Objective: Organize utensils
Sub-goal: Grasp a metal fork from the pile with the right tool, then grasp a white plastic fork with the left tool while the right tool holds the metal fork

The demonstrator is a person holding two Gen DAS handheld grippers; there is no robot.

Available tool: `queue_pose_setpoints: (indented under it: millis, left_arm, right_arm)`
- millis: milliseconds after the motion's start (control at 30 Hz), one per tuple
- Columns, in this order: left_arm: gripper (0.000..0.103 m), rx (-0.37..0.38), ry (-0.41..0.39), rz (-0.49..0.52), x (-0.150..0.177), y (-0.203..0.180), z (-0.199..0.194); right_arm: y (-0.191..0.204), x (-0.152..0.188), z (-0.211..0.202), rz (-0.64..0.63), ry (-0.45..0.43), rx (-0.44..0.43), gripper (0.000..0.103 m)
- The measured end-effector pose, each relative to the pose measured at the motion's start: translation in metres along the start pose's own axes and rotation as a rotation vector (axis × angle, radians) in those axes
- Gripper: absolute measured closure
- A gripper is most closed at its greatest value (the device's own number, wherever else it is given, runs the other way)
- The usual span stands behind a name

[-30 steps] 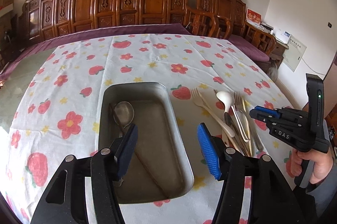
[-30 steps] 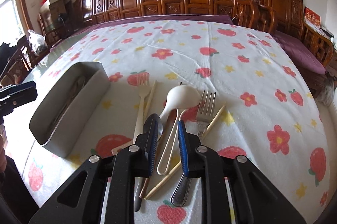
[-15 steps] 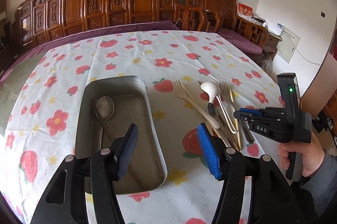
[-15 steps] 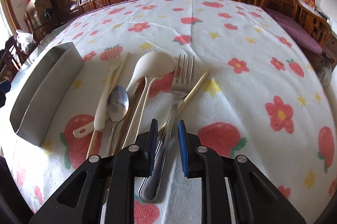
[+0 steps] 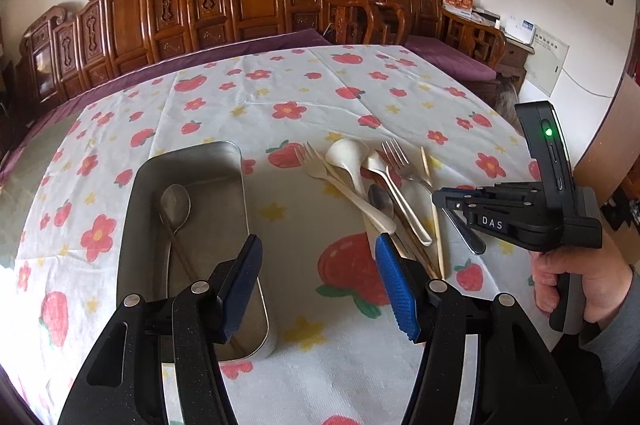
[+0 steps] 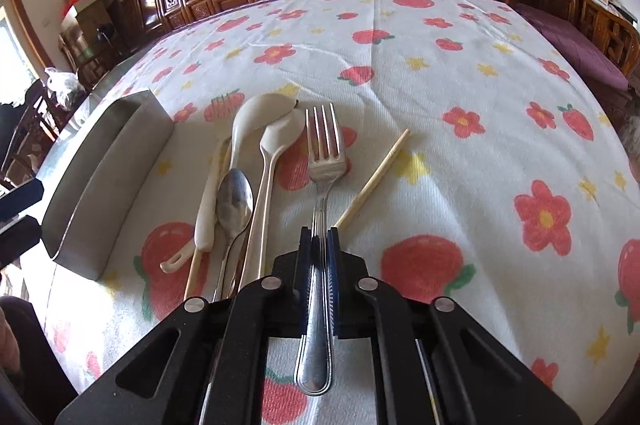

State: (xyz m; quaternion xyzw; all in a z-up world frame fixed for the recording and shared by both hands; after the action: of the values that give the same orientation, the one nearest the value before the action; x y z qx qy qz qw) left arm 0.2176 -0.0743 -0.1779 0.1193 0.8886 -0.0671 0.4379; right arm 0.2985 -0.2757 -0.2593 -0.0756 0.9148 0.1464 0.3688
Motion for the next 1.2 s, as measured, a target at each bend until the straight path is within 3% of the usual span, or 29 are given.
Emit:
queue_pose_setpoints:
  millis: [433,867,1200]
  left_arm:
    - [0.047,0.014,0.085,-0.055,-0.023,-0.015,0.059]
    - [0.072,-0.047,0.233,-0.110,-0.022,-0.013,0.144]
    - [0.084,-0.065,0.265,-0.150,-0.016,-0.006,0.147]
  right_arm:
    - [-0.029,-0.014,-0.013,0.011,-0.055,0.013,0.094]
    - [-0.039,-0.015,-0.008,0.019,-0.048,0.008,0.094]
    - [-0.034,-0.016,-0.008,0.013,-0.055,-0.006,0.094]
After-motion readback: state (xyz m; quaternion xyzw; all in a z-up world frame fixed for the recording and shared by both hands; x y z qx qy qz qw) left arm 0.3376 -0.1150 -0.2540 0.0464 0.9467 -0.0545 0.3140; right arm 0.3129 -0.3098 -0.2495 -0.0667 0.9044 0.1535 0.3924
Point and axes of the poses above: each gripper's, at about its wrist camera, not at the fingertips, and z roughly the way its jaws point, y to its left, x to its underside, the point moved 2 cm from there along z, roughly the way its jaws point, and after that the axes turned 10 degrees about -y, right-handed, at the moved point
